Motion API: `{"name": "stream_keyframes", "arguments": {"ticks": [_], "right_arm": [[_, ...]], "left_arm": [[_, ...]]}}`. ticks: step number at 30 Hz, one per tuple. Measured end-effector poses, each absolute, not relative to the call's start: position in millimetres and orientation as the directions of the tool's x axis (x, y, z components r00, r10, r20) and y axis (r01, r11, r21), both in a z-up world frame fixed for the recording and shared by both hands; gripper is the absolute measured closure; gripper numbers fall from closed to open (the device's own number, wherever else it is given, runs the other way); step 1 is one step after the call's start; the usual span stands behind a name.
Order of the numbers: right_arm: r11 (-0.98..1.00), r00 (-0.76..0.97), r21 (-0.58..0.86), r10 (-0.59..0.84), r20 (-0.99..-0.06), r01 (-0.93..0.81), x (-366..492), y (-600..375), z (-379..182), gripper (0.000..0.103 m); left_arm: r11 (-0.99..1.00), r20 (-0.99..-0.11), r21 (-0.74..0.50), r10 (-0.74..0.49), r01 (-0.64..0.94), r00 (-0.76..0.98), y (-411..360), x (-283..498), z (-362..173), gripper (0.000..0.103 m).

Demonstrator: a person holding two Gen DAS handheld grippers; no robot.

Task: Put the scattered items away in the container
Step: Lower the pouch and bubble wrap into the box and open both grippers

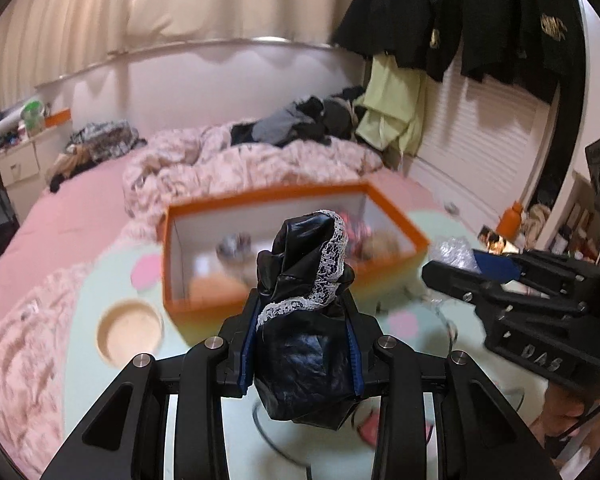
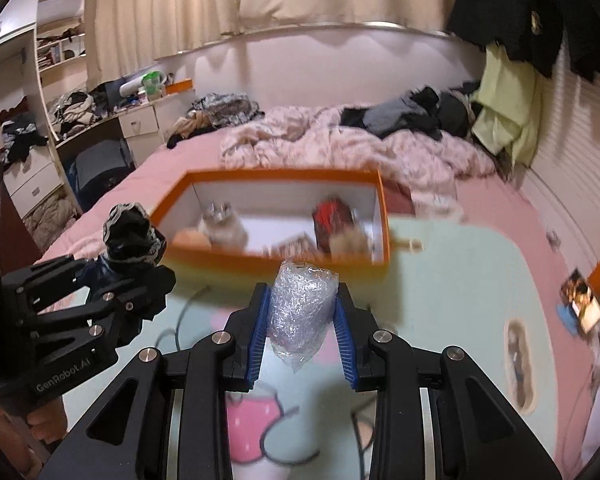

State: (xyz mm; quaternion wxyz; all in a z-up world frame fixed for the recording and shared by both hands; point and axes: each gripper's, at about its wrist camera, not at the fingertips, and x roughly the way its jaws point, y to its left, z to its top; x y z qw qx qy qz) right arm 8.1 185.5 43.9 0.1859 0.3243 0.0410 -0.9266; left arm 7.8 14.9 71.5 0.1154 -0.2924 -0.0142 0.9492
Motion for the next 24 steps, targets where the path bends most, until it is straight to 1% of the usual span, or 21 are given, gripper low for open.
{"name": "stream_keyframes", "arguments": {"ticks": [3, 6, 8, 11, 14, 17, 18, 24], "right_arm": [[-0.925, -0.740, 0.018, -0.315, -0.594, 0.379, -4, 179, 61, 0.070], [-0.923, -0.761, 0.003, -0.319, -0.565, 0.385, -19, 173, 79, 0.070], [-0.924, -0.777, -0.003, -0.320, -0.541, 0.383, -30, 170, 89, 0.070], [-0.924, -0.779, 0.014, -0.331, -0.533, 0.383, -51, 168, 100, 0.070], [-0.911, -0.723, 0.108, -0.383, -0.575, 0.397, -81, 171, 103, 0.070], [-0.878, -0.618, 0.239, -0.464, -0.634, 0.414, -105, 173, 92, 0.070], [-0.879, -0.601, 0.255, -0.464, -0.651, 0.402, -111, 172, 87, 0.070], [-0.900, -0.506, 0.244, -0.409, -0.759, 0.361, -136, 163, 42, 0.070]], "left_arm": [[-0.974, -0.520, -0.085, 0.223, -0.210, -0.824, 14, -8, 95, 0.069], [-0.977, -0.508, -0.054, 0.205, -0.207, -0.837, 15, -31, 112, 0.069], [-0.980, -0.518, -0.043, 0.188, -0.194, -0.835, 15, -49, 117, 0.069], [-0.979, -0.539, -0.075, 0.201, -0.191, -0.818, 11, -74, 120, 0.069], [-0.976, -0.594, -0.117, 0.216, -0.183, -0.775, 5, -105, 113, 0.069], [-0.959, -0.651, -0.217, 0.283, -0.184, -0.704, 0, -128, 96, 0.069], [-0.956, -0.663, -0.232, 0.290, -0.179, -0.690, -1, -132, 90, 0.069], [-0.970, -0.722, -0.191, 0.242, -0.149, -0.648, 4, -143, 55, 0.069]]}}
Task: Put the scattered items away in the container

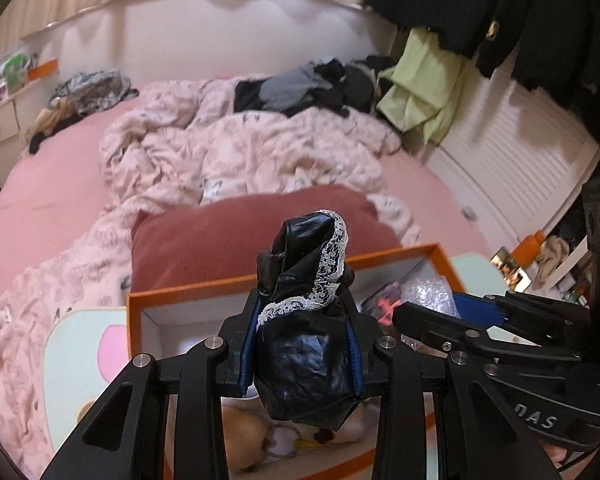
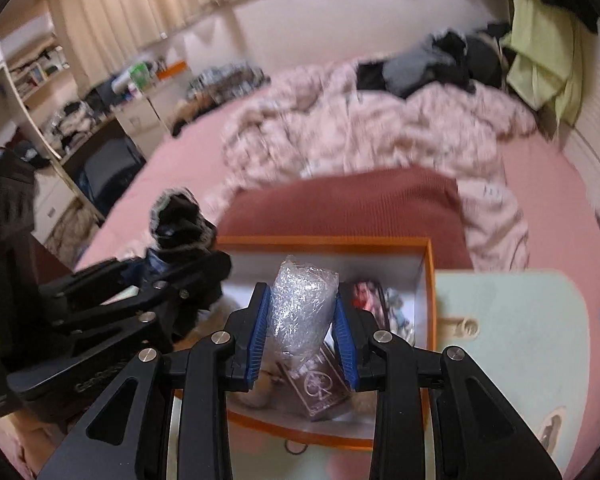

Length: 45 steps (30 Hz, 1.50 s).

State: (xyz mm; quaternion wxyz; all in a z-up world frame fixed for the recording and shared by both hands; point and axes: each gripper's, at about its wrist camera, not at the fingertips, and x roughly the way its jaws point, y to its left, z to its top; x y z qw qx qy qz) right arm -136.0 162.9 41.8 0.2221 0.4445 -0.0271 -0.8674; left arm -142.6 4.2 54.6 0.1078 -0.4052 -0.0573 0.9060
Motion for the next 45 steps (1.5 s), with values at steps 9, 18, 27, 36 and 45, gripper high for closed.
{"name": "stream_keyframes", "arguments": {"ticks": [9, 18, 27, 36, 45], "right_arm": [[-0.920, -0.505, 0.213, -0.361, -0.784, 0.328, -142, 165, 26, 0.062], [-0.963, -0.592, 0.071, -0.218, -0.776, 0.262, -119, 164, 41, 0.036], [-0.965, -0.614, 0.003, -0.168, -0.771, 0.261, -99, 165, 40, 0.036], [-0.959, -0.633, 0.064, -0.231, -0.739, 0.275, -65, 178, 51, 0.036], [-0.962, -0.667, 0.080, -0.240, -0.705, 0.262, -15, 197, 36, 0.036]], "left_arm": [[-0.983, -0.752, -0.158, 0.183, -0.096, -0.633, -5, -144, 48, 0.037], [-0.991, -0.748, -0.123, 0.128, -0.054, -0.652, -21, -119, 56, 0.012], [-0.988, -0.723, -0.142, 0.141, -0.055, -0.676, -28, -86, 65, 0.012], [-0.984, -0.677, -0.146, 0.172, -0.099, -0.715, -22, -37, 75, 0.011], [-0.982, -0.711, -0.168, 0.179, -0.083, -0.680, -13, 2, 34, 0.009]]}}
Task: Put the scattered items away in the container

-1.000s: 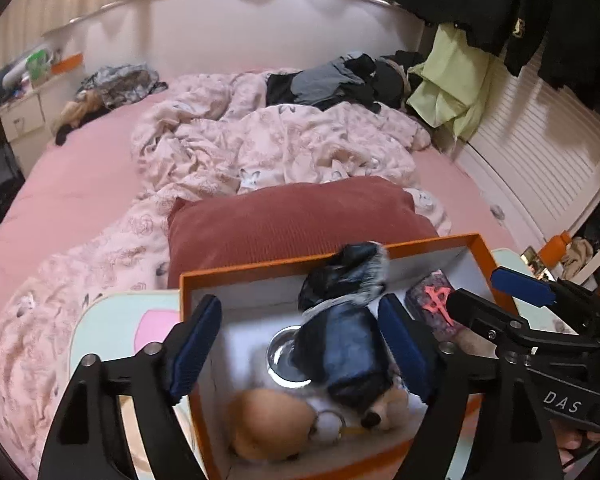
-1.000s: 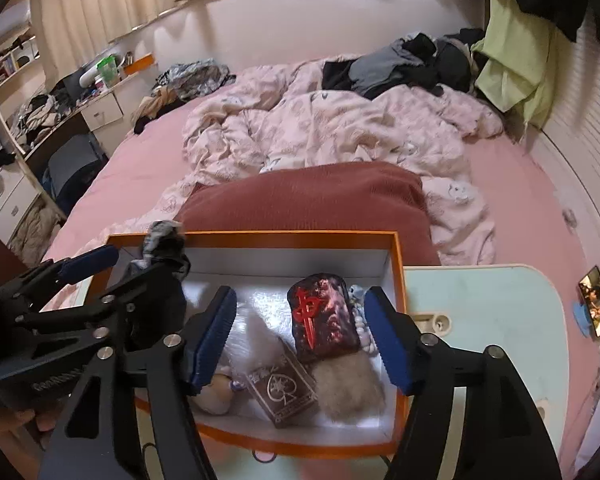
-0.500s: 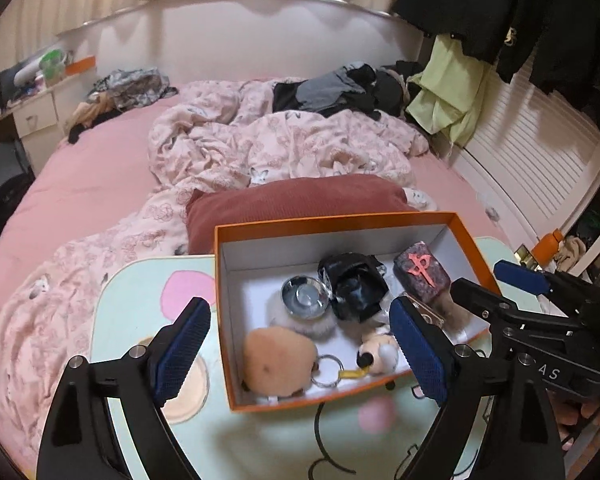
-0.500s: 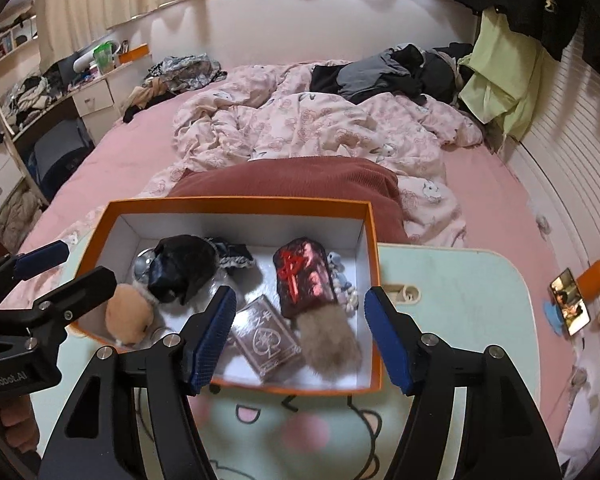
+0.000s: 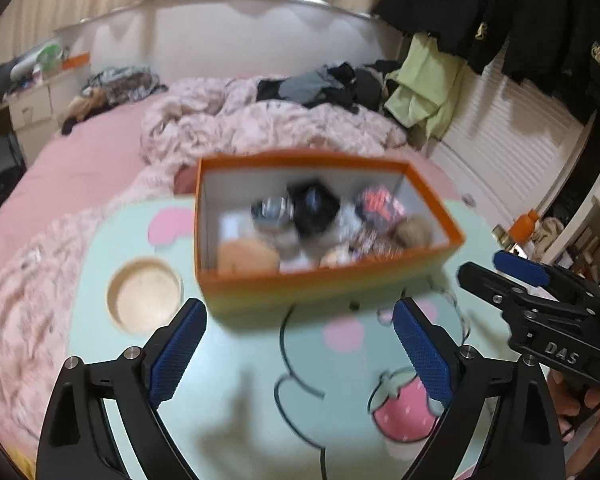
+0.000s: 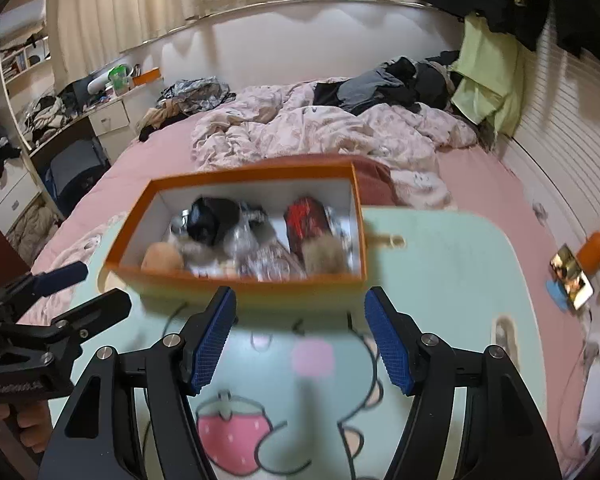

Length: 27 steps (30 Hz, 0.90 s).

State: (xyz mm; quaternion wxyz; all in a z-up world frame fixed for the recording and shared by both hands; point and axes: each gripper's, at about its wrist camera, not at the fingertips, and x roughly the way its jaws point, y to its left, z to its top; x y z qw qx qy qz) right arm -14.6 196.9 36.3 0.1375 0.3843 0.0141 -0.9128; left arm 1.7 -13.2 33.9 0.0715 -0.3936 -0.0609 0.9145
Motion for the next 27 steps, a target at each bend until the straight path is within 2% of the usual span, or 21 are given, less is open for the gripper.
{"name": "stream_keyframes", "arguments": {"ticks": [7, 11, 13, 15, 16, 18, 20, 27], "right_arm": [[-0.973, -0.640, 0.021, -0.167, -0.750, 0.229, 8, 200, -15, 0.036], [-0.973, -0.599, 0.037, -0.171, -0.782, 0.230, 11, 204, -32, 0.036], [-0.975, -0.591, 0.026, -0.154, -0.792, 0.219, 10, 207, -36, 0.036], [-0.978, -0.593, -0.005, -0.123, -0.796, 0.210, 9, 208, -41, 0.027], [-0.979, -0.596, -0.030, -0.099, -0.797, 0.202, 9, 207, -43, 0.019], [-0.983, -0.609, -0.021, -0.098, -0.787, 0.185, 9, 212, -45, 0.013], [-0.987, -0.614, -0.021, -0.082, -0.785, 0.159, 8, 218, -48, 0.000], [-0.989, -0.633, -0.021, -0.079, -0.770, 0.149, 6, 224, -47, 0.000]], "left_arm": [[-0.986, -0.755, -0.164, 0.127, -0.002, -0.643, -3, 13, -18, 0.009], [-0.998, -0.761, -0.057, 0.062, -0.029, -0.646, 14, 16, -28, 0.006], [-0.999, -0.761, -0.020, 0.038, -0.035, -0.648, 19, 16, -31, 0.001], [-0.999, -0.763, -0.001, 0.027, -0.040, -0.646, 23, 16, -32, 0.000], [-0.999, -0.762, -0.003, 0.029, -0.041, -0.646, 23, 16, -33, 0.000], [-0.999, -0.761, -0.003, 0.029, -0.041, -0.649, 22, 18, -32, 0.000], [-0.999, -0.760, -0.003, 0.027, -0.039, -0.649, 23, 17, -32, 0.000], [-0.999, -0.760, -0.002, 0.026, -0.038, -0.650, 27, 14, -30, 0.000]]}}
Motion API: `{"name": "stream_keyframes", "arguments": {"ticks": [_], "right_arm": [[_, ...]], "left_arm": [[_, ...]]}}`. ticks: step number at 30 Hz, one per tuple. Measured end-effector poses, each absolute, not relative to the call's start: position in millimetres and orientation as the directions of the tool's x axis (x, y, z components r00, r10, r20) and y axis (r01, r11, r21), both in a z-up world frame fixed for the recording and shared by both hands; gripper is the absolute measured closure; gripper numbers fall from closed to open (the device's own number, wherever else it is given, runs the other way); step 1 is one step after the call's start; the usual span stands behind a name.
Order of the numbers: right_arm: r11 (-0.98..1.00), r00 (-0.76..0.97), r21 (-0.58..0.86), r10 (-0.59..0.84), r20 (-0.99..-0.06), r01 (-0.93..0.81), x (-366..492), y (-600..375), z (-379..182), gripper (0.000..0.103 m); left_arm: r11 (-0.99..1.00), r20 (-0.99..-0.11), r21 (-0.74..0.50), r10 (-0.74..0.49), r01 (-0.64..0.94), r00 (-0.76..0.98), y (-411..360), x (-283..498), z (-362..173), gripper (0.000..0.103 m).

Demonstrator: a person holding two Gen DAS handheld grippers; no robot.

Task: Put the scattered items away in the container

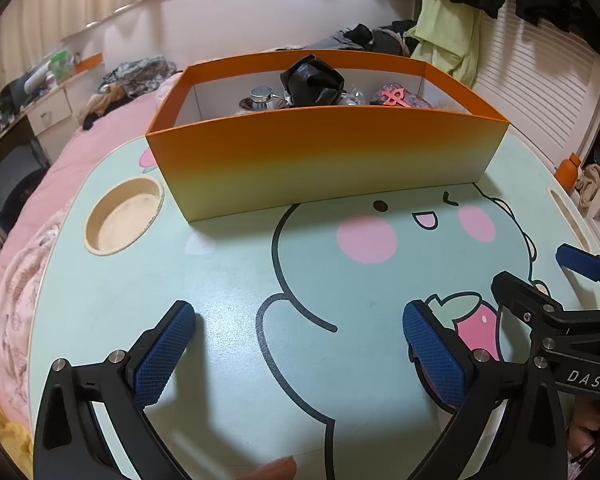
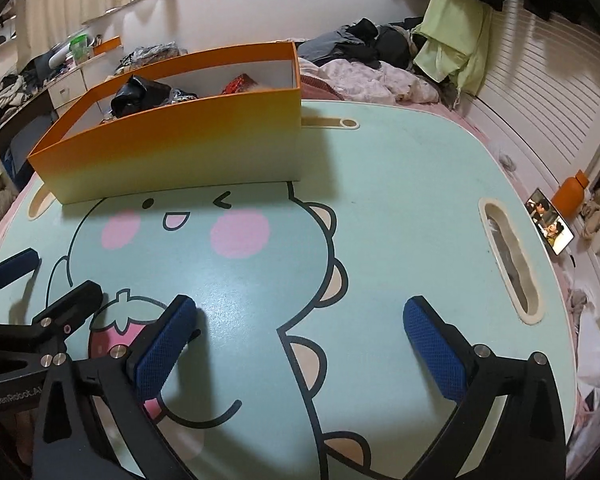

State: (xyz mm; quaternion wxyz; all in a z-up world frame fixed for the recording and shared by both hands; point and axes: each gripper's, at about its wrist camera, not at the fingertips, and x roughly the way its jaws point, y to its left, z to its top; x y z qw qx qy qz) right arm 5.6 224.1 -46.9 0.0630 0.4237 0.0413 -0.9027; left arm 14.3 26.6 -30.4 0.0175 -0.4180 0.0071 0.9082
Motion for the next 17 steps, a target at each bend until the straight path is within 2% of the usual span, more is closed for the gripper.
{"name": "stream_keyframes", "arguments": {"ticks": [17], "right_arm": [[-0.989, -0.633, -0.022, -0.078, -0.770, 0.149, 5.8, 224.3, -46.8, 0.000]], "left_arm": [[-0.999, -0.756, -0.003, 0.029, -0.042, -0.653, 27.0, 15.0, -30.5, 0.000]]}}
